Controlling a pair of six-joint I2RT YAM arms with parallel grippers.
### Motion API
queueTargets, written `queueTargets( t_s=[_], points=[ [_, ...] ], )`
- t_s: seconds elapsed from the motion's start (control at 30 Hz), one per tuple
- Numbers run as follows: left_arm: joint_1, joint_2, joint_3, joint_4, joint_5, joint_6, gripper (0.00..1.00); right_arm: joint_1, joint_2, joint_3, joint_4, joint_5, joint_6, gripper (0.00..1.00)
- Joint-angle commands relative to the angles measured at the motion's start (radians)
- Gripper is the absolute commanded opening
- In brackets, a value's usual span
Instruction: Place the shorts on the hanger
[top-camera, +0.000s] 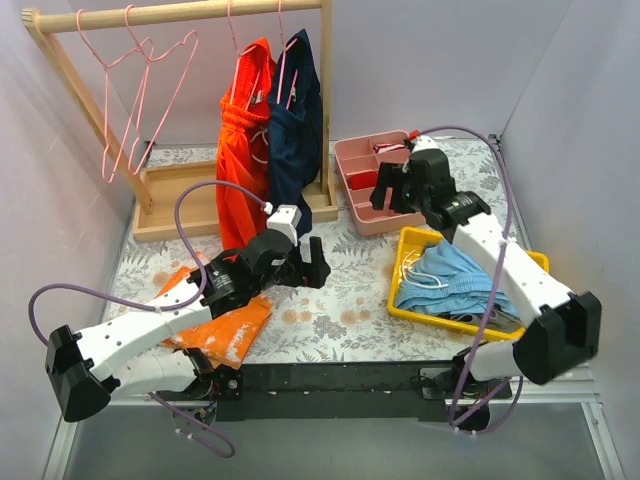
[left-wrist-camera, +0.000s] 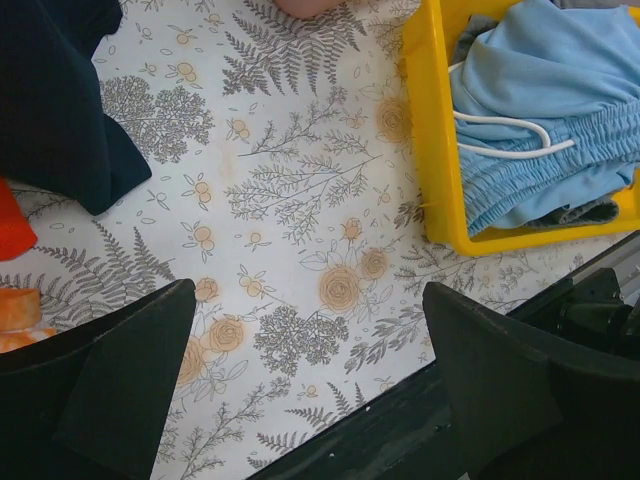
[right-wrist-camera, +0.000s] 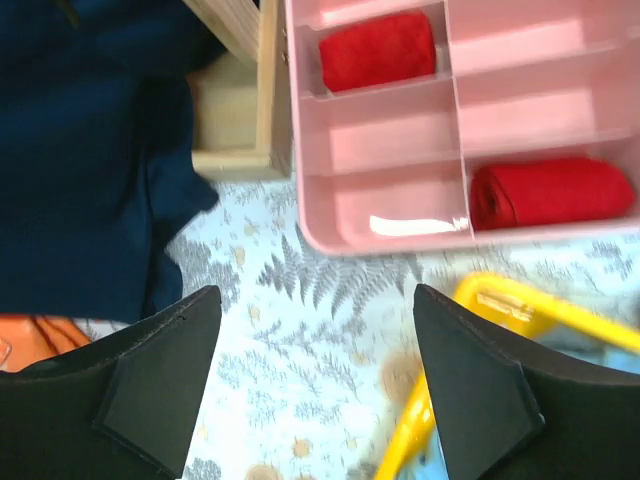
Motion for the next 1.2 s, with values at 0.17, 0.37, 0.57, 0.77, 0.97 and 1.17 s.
queueTargets(
  t_s=[0.17,0.37,0.57,0.77,0.97,1.17],
  points=[
    [0.007,0.034,0.066,-0.023,0.036,-0.008,0.98,-0.004,-0.357,-0.241,-0.287,0.282,0.173,0.86],
    [0.007,0.069,0.069,-0.011,0.092,-0.035,0.98,-0.039,-0.5,-0.387,-0.485,0.521,0.373,0.89],
    [0.009,0.082,0.073,0.011,0.136,-0.022,0.98,-0.082,-0.461,-0.499,-0.421,0.503,0.387,0.9],
    [0.009,0.082,0.073,0.0,0.129,-0.026,0.98,-0.099,-0.433,-0.505,-0.312,0.482,0.292,0.71],
    [0.009,0.077,0.079,-0.003,0.129,-0.038,0.98,-0.136,-0.381,-0.545,-0.248,0.406,0.246,0.58],
    [0.007,0.079,0.072,-0.011,0.141,-0.038,0.98,-0.15,-0.398,-0.513,-0.258,0.357,0.214,0.08]
  ],
)
